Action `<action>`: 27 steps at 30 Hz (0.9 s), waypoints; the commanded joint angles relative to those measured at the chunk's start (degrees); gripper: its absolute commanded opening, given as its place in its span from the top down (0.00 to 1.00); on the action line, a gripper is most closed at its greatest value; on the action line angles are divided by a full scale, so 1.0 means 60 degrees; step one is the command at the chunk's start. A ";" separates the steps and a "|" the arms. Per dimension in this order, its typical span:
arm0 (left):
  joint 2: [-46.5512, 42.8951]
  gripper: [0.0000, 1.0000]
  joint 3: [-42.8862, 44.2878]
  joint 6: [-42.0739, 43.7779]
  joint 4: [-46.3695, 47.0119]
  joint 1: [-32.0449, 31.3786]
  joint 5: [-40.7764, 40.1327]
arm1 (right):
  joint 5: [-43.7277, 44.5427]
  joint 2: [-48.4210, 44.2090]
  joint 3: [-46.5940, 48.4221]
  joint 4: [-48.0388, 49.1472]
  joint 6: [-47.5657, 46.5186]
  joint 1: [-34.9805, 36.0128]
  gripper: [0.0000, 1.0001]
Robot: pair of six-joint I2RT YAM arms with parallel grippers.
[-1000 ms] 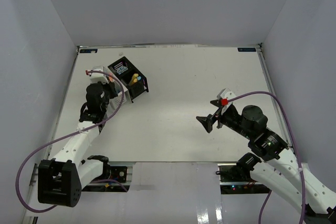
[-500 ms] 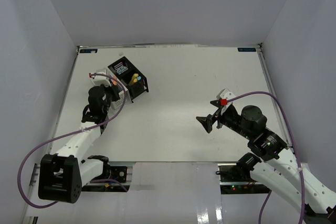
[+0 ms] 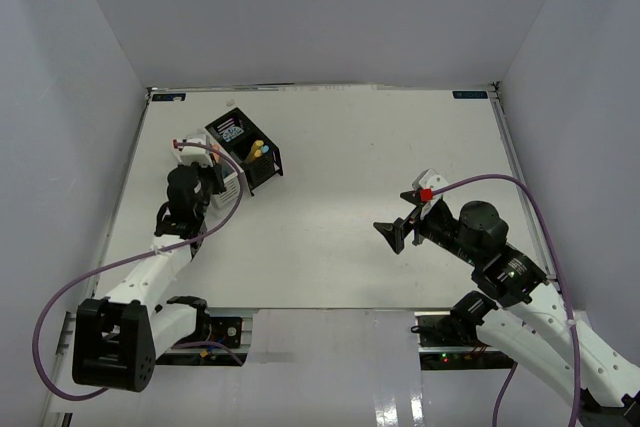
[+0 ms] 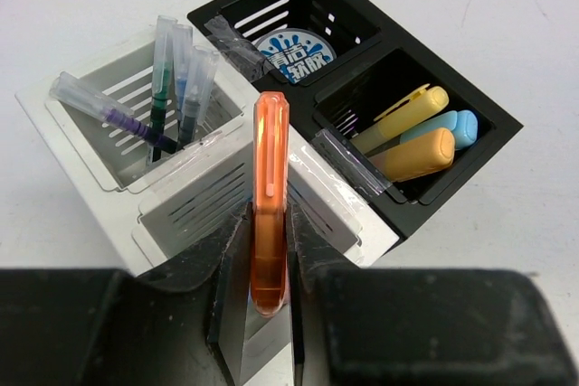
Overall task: Sort the stationery into containers
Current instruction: Place the pen in the storage box.
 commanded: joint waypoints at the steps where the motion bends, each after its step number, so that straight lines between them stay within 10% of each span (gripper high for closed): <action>1: -0.0129 0.70 -0.0047 0.0242 0.0091 0.0036 -0.0153 | -0.0036 -0.0085 -0.0011 0.0339 -0.0002 0.0008 0.03; 19: -0.0873 0.53 0.0421 -0.0138 -0.0640 0.0036 -0.0109 | 0.0081 -0.0319 -0.0026 0.0339 0.0012 0.0008 0.03; 27: -0.3537 0.20 0.2310 -0.0328 -0.4168 0.0021 0.0241 | 0.1586 -0.1300 0.0559 -0.0099 0.0217 0.0009 0.02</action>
